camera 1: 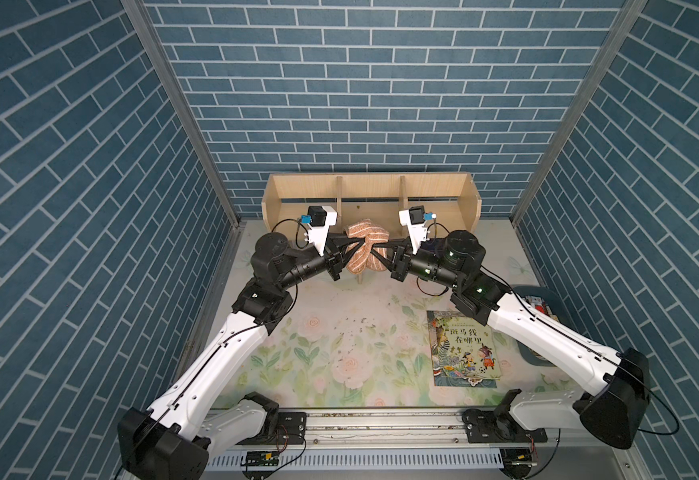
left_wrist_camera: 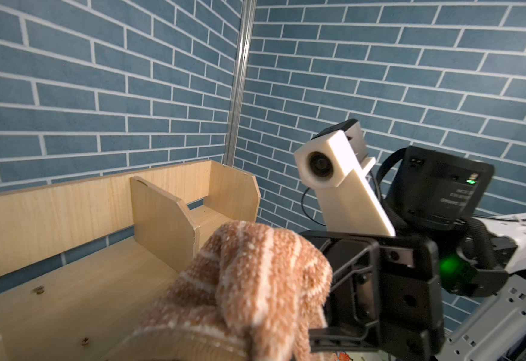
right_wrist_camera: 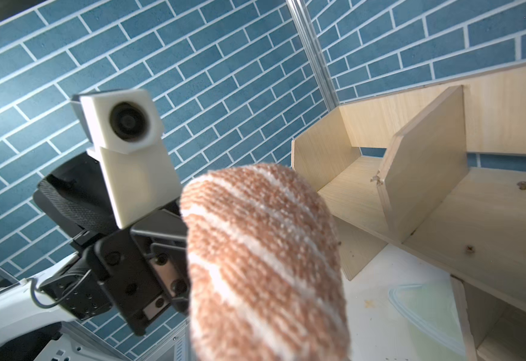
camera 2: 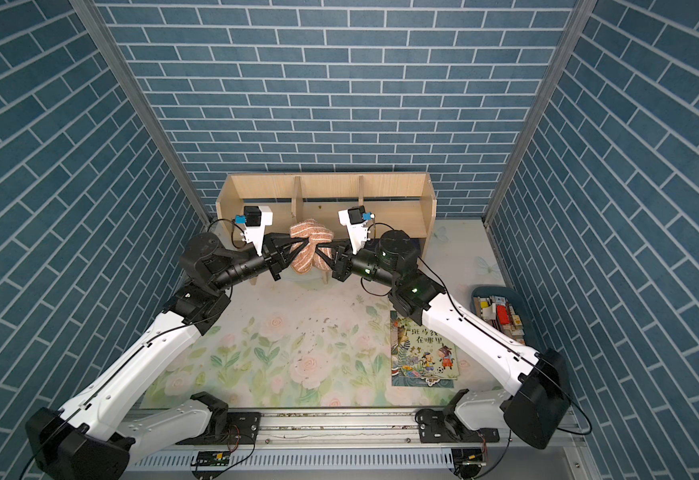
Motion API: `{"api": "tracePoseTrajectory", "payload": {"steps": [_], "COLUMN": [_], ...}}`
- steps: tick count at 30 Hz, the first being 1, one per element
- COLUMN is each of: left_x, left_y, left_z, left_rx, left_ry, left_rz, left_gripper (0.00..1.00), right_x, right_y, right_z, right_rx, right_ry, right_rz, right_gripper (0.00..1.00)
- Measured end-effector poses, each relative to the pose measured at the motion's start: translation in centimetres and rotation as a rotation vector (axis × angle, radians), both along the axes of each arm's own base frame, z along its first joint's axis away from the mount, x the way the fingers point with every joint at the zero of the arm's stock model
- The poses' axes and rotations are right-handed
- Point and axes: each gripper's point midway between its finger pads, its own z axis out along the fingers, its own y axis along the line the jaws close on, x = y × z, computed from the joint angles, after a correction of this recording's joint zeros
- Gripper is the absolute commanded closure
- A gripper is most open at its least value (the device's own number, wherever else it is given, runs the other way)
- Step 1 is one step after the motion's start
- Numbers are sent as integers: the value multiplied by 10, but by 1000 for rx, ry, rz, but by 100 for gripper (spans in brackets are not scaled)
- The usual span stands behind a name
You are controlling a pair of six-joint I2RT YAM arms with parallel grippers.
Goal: Wipe the bookshelf clean with a cloth
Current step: Place the cleaning item at the center of the board.
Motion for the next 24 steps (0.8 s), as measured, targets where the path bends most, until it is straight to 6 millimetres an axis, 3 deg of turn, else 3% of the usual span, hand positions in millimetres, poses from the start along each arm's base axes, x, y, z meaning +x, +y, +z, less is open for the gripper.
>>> {"api": "tracePoseTrajectory", "payload": {"steps": [2, 3, 4, 7, 10, 14, 15, 18, 20, 21, 24], "left_x": [8, 13, 17, 27, 30, 25, 23, 14, 10, 9, 8], "left_y": [5, 10, 16, 45, 82, 128, 139, 159, 169, 173, 190], "left_z": [-5, -7, -9, -13, -24, -71, -86, -121, -135, -139, -143], "left_rx": [13, 21, 28, 49, 80, 125, 139, 174, 185, 183, 171], "left_ry": [17, 24, 31, 49, 64, 133, 154, 200, 223, 232, 244], "left_rz": [59, 104, 151, 340, 544, 776, 824, 913, 960, 984, 1082], "left_gripper": [57, 27, 4, 0, 1, 0, 0, 1, 0, 1, 0], "right_x": [0, 0, 0, -2, 2, 9, 12, 24, 31, 34, 37], "right_y": [-9, -13, -20, -37, -46, -52, -53, -55, -59, -61, -72], "right_z": [-2, -4, -8, -39, -100, -195, -217, -270, -297, -305, -312], "right_rx": [2, 0, -3, -53, -185, -431, -493, -638, -719, -746, -792], "right_ry": [1, 2, 6, 47, 118, 228, 253, 293, 315, 322, 318], "right_rz": [-39, -59, -85, -155, -241, -350, -373, -421, -451, -466, -502], "right_gripper": [100, 100, 100, 100, 100, 97, 91, 51, 15, 2, 0]}}
